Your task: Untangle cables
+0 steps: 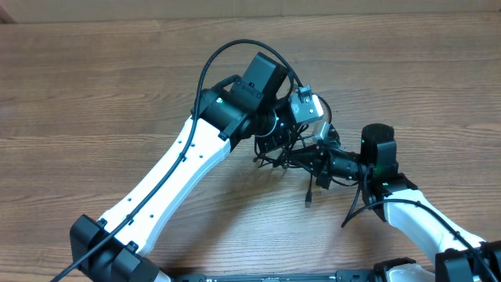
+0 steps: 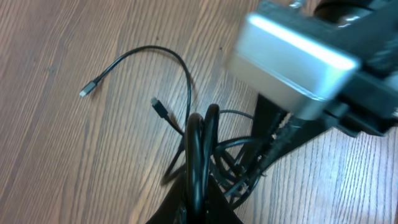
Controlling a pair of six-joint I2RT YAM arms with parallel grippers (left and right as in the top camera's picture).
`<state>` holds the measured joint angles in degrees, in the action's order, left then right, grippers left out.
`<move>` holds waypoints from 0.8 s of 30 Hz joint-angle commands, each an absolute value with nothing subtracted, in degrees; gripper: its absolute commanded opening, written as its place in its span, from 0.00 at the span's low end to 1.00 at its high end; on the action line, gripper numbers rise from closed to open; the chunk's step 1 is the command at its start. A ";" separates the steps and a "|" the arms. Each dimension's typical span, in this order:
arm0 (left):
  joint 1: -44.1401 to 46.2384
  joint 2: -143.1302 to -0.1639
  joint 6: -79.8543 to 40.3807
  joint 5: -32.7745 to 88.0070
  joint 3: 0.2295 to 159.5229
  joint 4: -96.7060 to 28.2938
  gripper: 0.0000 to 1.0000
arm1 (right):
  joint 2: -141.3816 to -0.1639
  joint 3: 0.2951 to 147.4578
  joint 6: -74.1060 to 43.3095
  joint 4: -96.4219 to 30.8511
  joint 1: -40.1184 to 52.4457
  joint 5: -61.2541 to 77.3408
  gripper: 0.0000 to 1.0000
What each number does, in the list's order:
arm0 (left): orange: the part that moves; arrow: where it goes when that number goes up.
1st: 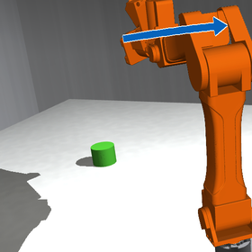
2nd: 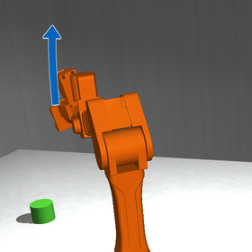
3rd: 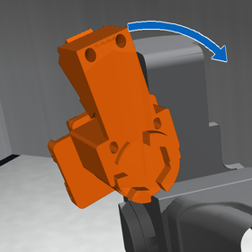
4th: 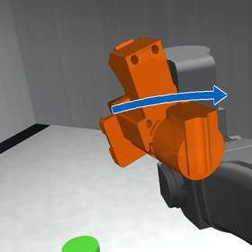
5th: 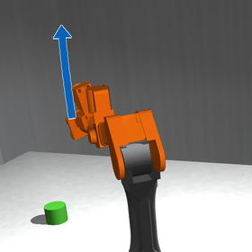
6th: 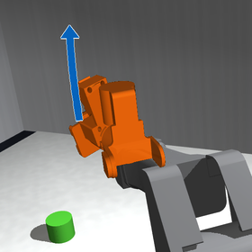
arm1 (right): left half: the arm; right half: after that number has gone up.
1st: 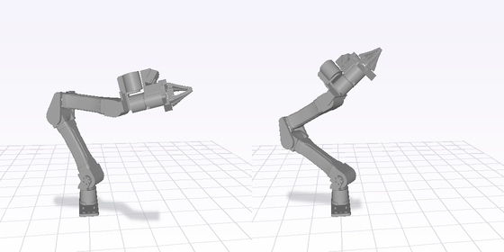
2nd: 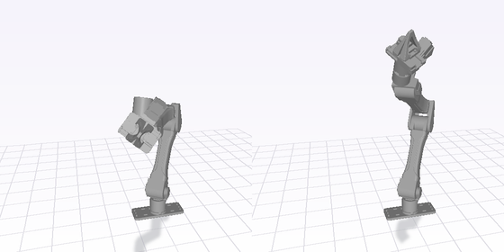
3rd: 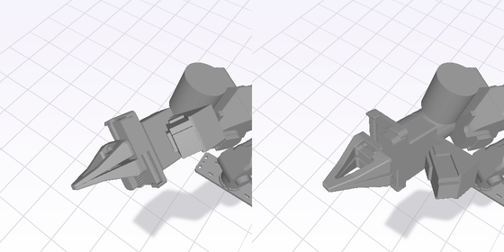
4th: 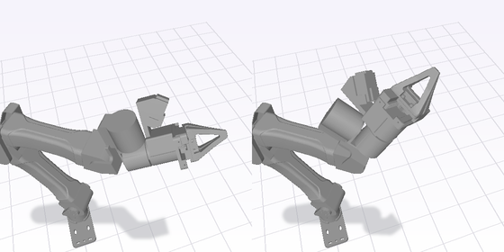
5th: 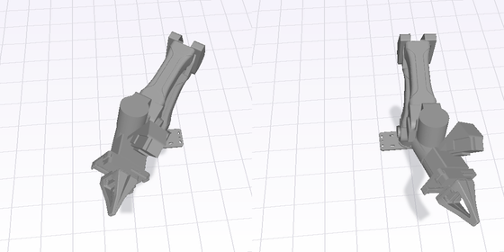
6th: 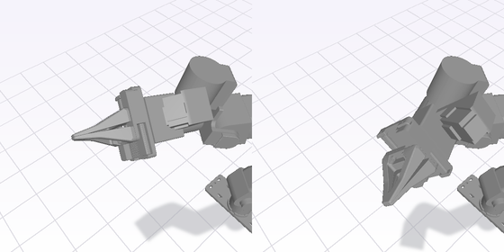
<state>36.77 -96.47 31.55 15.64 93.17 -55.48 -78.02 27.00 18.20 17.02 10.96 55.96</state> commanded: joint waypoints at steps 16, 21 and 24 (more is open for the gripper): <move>29.54 -96.27 -0.80 -0.43 94.32 -53.56 0.05 | -64.34 27.46 7.27 30.00 6.85 69.21 0.04; 26.65 -96.27 -6.44 -0.43 94.32 -53.80 0.04 | -59.05 27.46 7.22 29.93 5.32 69.19 0.04; 25.45 -96.27 -8.43 -0.43 94.32 -54.06 0.04 | -56.60 27.46 6.59 29.95 3.97 69.14 0.04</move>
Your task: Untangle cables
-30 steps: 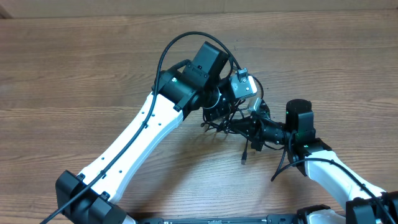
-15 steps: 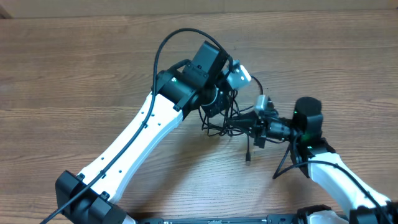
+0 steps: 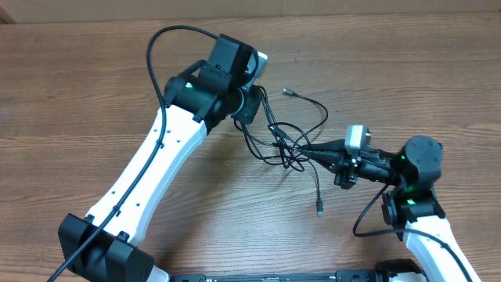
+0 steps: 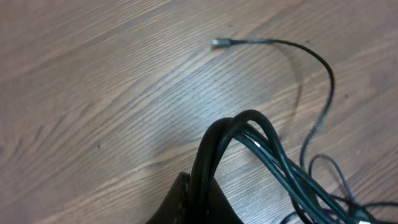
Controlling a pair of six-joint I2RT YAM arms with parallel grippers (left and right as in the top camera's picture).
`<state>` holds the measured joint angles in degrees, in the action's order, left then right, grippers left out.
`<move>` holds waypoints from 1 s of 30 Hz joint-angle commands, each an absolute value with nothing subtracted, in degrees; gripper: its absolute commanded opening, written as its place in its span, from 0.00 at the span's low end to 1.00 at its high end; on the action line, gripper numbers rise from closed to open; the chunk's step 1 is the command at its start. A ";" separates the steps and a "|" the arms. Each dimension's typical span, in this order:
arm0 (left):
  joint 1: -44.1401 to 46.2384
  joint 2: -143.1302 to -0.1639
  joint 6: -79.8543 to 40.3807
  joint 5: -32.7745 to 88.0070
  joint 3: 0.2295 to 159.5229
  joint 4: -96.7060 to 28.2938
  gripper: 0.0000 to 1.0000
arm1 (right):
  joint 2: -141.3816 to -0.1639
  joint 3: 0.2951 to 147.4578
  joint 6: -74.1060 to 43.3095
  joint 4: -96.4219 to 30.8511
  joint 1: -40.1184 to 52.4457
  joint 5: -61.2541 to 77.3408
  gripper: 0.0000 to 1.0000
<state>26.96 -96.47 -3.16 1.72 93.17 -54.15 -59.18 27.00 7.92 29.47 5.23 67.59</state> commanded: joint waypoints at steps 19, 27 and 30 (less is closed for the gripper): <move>23.11 -96.27 -9.89 -0.62 94.32 -54.41 0.04 | -53.76 27.46 -12.29 29.89 -13.28 68.88 0.04; 22.79 -96.27 -10.57 -0.60 94.32 -54.83 0.04 | -53.82 27.44 -12.40 20.23 -20.75 65.91 0.04; 22.79 -96.27 -10.57 -0.60 94.32 -54.83 0.05 | -54.35 27.44 -12.32 15.40 -22.00 62.92 0.04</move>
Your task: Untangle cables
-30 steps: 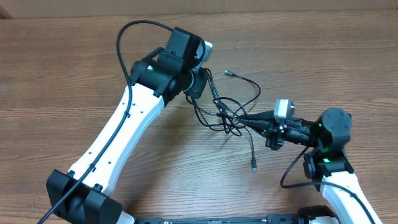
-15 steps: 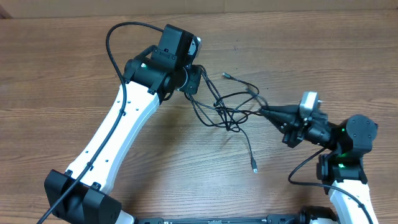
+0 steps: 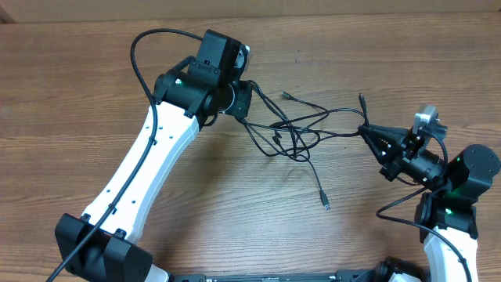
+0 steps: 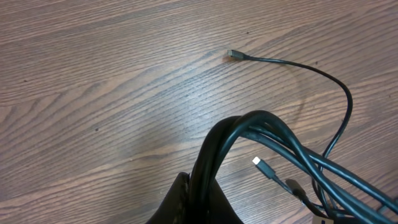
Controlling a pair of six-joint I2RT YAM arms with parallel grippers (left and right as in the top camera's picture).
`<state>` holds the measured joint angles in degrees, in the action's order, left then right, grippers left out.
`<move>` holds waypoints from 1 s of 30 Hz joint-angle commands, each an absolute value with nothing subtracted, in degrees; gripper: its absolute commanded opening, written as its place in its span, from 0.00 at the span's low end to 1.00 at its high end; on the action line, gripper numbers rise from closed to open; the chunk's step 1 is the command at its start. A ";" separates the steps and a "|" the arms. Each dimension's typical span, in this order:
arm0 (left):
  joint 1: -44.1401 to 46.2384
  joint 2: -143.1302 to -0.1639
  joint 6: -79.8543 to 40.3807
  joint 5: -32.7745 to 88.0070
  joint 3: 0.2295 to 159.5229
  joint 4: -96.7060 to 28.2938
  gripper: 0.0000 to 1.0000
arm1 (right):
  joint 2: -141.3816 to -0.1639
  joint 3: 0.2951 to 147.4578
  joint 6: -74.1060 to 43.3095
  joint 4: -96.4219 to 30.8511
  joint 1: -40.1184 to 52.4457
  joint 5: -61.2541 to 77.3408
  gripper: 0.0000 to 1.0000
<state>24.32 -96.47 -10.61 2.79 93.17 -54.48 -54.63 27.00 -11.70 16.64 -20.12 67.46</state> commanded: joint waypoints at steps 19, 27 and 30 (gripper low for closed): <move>22.92 -96.27 -10.39 -0.38 94.32 -54.85 0.05 | -64.31 27.44 -11.92 3.97 -22.20 57.91 0.04; 23.33 -96.27 2.37 6.31 94.32 -54.92 0.04 | -64.31 27.44 1.45 4.38 -22.00 70.46 0.71; 23.35 -96.27 7.60 9.08 94.32 -55.33 0.05 | -64.31 27.44 7.11 4.32 -20.80 71.31 0.79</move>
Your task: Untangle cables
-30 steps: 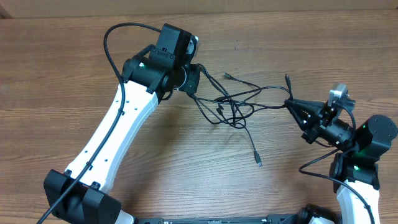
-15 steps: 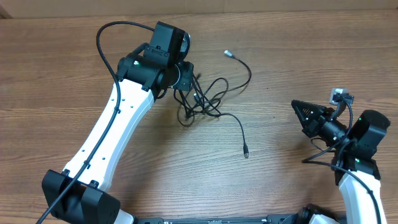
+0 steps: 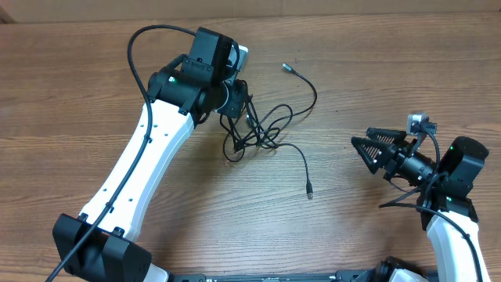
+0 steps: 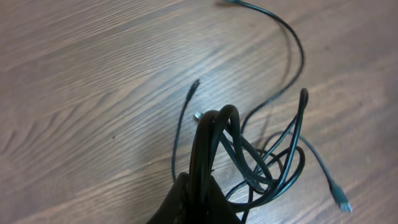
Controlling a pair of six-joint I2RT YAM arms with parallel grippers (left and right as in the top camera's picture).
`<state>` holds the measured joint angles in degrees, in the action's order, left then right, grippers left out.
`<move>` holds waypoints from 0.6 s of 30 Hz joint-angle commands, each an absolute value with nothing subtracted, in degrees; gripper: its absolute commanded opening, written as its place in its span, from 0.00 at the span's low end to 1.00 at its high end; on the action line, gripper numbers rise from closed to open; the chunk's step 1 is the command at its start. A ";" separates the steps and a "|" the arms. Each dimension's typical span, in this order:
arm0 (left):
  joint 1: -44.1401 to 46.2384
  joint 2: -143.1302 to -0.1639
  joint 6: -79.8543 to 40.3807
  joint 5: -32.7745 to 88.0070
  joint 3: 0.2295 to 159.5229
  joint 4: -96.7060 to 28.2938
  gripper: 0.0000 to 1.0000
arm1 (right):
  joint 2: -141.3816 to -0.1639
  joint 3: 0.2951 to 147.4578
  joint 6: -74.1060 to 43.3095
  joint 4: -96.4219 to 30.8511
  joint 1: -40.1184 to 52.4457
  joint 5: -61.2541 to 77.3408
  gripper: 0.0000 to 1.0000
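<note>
Several thin black cables form a loose tangle [image 3: 254, 129] on the wooden table, just right of my left gripper [image 3: 235, 100]. That gripper is shut on a bunch of their strands [image 4: 208, 140], and the loops [image 4: 267, 165] hang off to its right. Free plug ends lie at the top [image 3: 288, 68] and lower right [image 3: 309, 193]. My right gripper [image 3: 362, 149] stands open far to the right, pointing at the tangle, with nothing between its fingers.
The wooden table [image 3: 78, 94] runs across the whole view, with its far edge along the top. My white left arm [image 3: 149, 164] crosses the lower left. The right arm's own lead [image 3: 407, 196] hangs under its wrist.
My right gripper has let go of the strand it held taut. The cables have gone slack and gathered next to my left gripper, which stays shut on the bunch.
Both grippers were close together on the tangle at mid-table. Then the left held the bunch at the upper left and the right held a strand further right. The cables were stretched wide between them. Now the right is empty and the tangle lies loose.
</note>
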<state>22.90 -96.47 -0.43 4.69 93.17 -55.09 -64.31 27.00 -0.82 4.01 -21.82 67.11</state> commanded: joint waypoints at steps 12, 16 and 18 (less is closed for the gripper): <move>25.50 -96.27 23.92 15.75 94.32 -55.86 0.04 | -64.31 27.44 27.31 4.27 -5.19 64.86 0.85; 26.72 -96.27 26.92 18.15 94.32 -56.07 0.05 | -64.34 27.44 31.03 4.14 1.10 57.54 0.85; 27.49 -96.27 29.04 19.53 94.32 -56.62 0.04 | -64.38 27.44 32.47 4.16 3.92 54.57 0.85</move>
